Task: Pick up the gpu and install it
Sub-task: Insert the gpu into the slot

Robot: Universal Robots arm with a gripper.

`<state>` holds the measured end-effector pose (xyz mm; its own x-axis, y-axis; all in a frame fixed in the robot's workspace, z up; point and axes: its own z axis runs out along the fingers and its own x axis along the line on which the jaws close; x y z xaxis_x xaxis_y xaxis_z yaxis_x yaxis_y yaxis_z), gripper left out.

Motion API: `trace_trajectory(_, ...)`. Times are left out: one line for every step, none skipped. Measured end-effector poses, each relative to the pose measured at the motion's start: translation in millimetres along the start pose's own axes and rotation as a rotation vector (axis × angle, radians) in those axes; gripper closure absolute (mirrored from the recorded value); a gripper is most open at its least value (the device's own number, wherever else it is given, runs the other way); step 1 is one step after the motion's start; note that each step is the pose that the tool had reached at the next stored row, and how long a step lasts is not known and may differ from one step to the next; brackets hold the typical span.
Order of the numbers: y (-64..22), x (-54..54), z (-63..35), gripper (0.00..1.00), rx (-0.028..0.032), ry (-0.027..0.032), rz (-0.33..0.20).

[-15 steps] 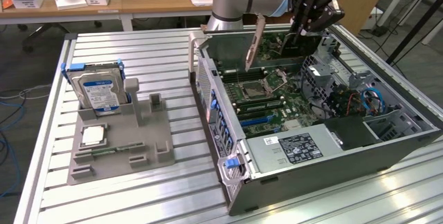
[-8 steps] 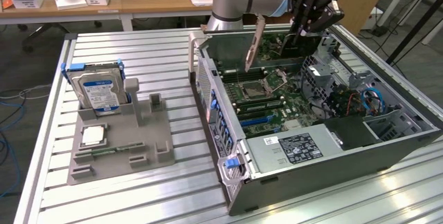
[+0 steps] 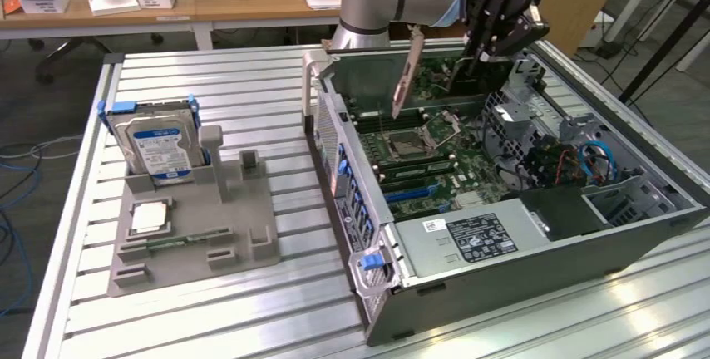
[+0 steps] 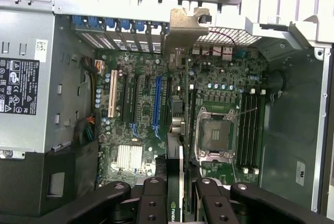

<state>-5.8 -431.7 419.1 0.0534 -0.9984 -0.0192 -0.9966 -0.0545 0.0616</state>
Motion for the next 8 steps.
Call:
trace_trajectory(-0.1,0.0,0.6,0.74,0.0000,0.0000,0.000)
trace_trajectory(-0.1,0.0,1.3,0.74,0.0000,0.0000,0.000)
trace_trajectory(-0.1,0.0,2.0,0.74,0.0000,0.0000,0.000)
trace_trajectory(-0.2,0.1,2.7,0.74,-0.0001,0.0001,0.000)
trace_trajectory(-0.2,0.1,3.4,0.74,0.0000,0.0000,0.000)
trace_trajectory(-0.3,0.1,4.2,0.74,0.0000,0.0000,0.000)
trace_trajectory(-0.3,0.1,4.9,0.74,0.0000,0.0000,0.000)
trace_trajectory(-0.3,0.1,5.6,0.74,0.0000,0.0000,0.000)
